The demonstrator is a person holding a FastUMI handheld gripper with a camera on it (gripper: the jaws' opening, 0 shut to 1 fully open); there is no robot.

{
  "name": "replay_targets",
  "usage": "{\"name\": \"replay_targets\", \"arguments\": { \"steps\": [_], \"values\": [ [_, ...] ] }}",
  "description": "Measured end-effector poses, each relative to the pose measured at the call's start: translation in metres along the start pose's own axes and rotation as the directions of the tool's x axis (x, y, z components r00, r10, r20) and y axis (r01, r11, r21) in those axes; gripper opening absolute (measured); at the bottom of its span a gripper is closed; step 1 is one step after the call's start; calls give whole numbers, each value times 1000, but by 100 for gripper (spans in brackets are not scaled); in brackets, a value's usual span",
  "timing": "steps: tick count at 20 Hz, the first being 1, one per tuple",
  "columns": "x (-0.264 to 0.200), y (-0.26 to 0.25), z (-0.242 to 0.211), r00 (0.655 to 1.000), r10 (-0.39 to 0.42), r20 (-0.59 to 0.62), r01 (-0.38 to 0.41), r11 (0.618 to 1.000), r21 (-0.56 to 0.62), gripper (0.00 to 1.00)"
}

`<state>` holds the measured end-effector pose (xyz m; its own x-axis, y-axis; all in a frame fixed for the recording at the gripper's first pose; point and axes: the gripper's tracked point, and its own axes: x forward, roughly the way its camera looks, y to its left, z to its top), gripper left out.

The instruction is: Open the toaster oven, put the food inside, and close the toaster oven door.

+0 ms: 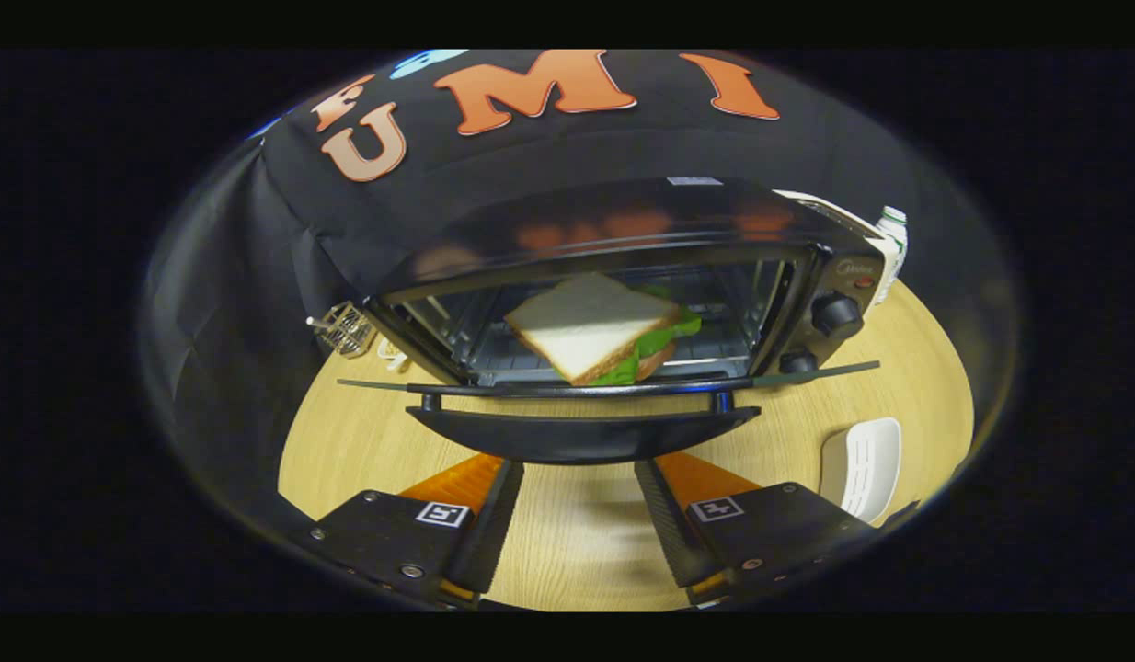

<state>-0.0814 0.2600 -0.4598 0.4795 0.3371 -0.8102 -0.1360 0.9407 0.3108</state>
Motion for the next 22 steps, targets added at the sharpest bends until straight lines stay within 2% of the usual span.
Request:
{"name": "replay_targets", "arguments": {
  "steps": [7,13,15,18,22],
  "values": [
    [-10,3,52,996,41,85,-43,999,21,72],
    [-67,-6,95,971,91,219,-88,996,-26,73],
    [-97,-3,118,952,133,276,-116,990,-79,74],
    [-144,-11,163,911,137,390,-65,980,-190,80],
    [-222,-9,229,798,157,581,-24,973,-230,89]
  ]
}}
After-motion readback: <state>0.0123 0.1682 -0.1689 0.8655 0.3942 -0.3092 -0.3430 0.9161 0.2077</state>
